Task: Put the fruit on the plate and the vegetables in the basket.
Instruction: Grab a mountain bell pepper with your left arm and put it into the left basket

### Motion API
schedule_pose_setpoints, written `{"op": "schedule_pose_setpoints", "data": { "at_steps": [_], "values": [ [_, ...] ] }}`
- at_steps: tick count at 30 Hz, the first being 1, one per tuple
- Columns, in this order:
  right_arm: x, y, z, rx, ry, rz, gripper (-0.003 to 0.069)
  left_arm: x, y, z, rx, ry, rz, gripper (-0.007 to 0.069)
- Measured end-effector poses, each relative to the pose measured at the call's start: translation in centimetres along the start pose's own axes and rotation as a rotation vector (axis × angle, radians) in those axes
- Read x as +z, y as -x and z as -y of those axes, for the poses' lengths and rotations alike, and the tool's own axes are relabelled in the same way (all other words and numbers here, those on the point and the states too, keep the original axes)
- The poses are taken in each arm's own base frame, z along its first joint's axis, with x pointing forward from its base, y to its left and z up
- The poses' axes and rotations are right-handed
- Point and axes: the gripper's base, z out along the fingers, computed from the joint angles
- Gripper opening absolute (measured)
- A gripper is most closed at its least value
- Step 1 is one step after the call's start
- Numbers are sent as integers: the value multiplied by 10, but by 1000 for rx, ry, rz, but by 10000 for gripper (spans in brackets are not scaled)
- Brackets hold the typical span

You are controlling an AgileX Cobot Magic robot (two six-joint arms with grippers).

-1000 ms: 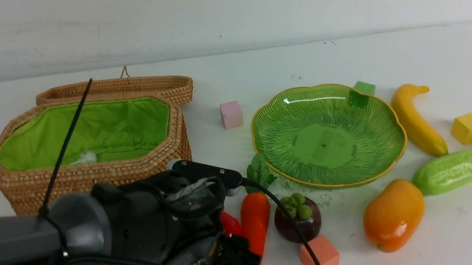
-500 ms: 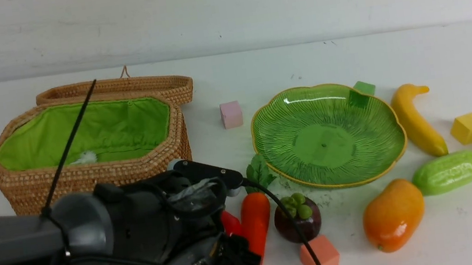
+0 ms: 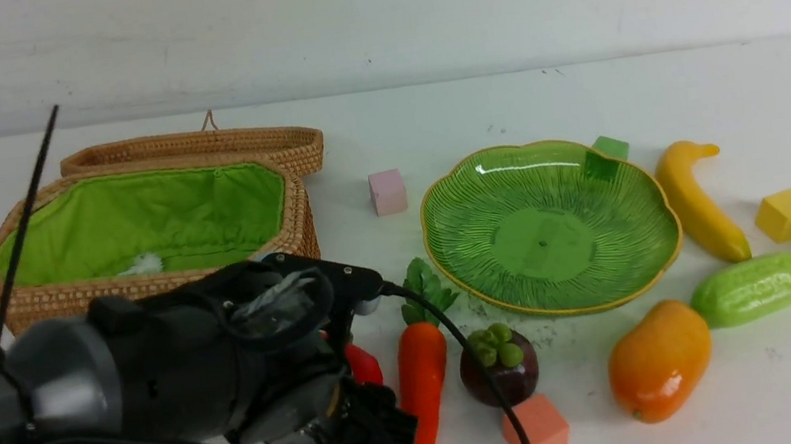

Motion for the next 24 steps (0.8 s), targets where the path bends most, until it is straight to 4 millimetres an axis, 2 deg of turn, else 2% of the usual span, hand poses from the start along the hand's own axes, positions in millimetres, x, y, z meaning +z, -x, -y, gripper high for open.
{"op": "schedule_pose_setpoints", "data": {
  "at_steps": [7, 11, 15, 19, 22, 24],
  "values": [
    [0, 0, 0, 1, 4, 1, 162, -37, -5, -3, 45, -88, -34, 536],
    [2, 1, 1, 5, 5, -5, 162, -72, -7, -7, 140, -171, 22, 535],
    [6, 5, 3, 6, 7, 12, 162, -116, -7, -18, 288, -217, 193, 536],
    [8, 16, 2, -65, 30, 110, 162, -151, -6, -35, 510, -122, 390, 536],
    [7, 21, 0, -107, 43, 176, 162, -159, -2, -46, 602, -17, 454, 535],
    [6, 26, -2, -142, 63, 230, 162, -158, 6, -62, 671, 127, 480, 535]
  ]
}}
